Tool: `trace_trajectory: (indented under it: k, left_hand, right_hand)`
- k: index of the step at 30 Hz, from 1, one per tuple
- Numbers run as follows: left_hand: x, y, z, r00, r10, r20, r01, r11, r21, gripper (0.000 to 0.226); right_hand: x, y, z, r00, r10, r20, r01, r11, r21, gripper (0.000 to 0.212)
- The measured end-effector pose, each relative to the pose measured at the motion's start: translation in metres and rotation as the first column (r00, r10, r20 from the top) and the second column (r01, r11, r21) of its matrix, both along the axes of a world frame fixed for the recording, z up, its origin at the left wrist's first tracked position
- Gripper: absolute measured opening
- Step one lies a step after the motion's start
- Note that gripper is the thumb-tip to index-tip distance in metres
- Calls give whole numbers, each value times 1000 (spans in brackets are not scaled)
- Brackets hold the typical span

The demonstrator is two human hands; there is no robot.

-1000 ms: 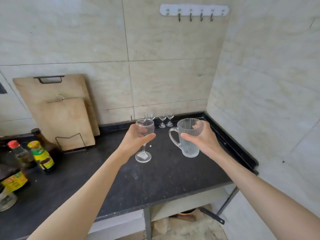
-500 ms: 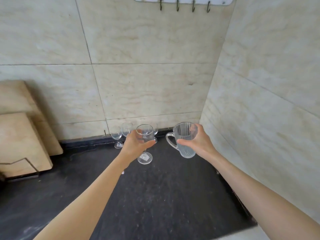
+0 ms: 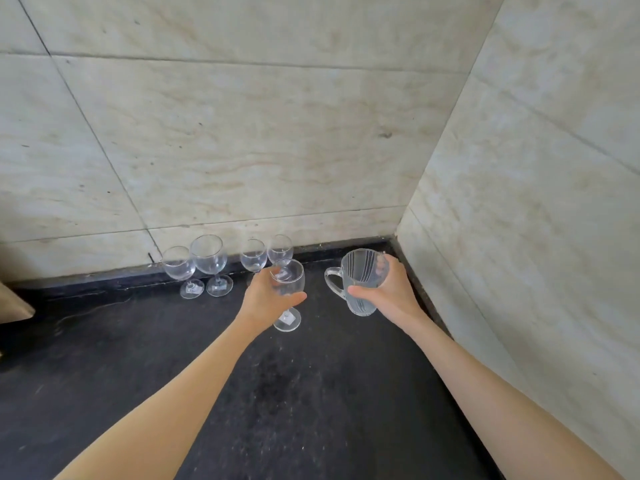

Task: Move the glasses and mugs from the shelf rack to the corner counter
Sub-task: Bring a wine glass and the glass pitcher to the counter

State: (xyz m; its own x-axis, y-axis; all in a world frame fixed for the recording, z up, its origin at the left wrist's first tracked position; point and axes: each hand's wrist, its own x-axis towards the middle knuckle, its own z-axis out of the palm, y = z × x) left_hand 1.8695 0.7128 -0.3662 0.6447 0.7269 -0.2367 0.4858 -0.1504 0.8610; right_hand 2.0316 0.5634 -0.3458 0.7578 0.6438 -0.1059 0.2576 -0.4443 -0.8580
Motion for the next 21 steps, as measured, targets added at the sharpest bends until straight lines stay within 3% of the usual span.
trace_trajectory:
  k: [4, 10, 21]
  left_hand:
    - [34, 4, -33, 997, 76, -34, -78, 996, -49, 68]
    - [89, 11, -71, 986, 163, -41, -165, 985, -58, 68]
    - [147, 24, -97, 970, 235, -66, -235, 972, 3, 72]
  right_hand:
    - [34, 15, -39, 998, -17, -52, 17, 1000, 12, 68]
    - [84, 41, -90, 996, 58, -75, -59, 998, -17, 80]
    - [130, 63, -126, 984, 108, -139, -97, 992, 82, 70]
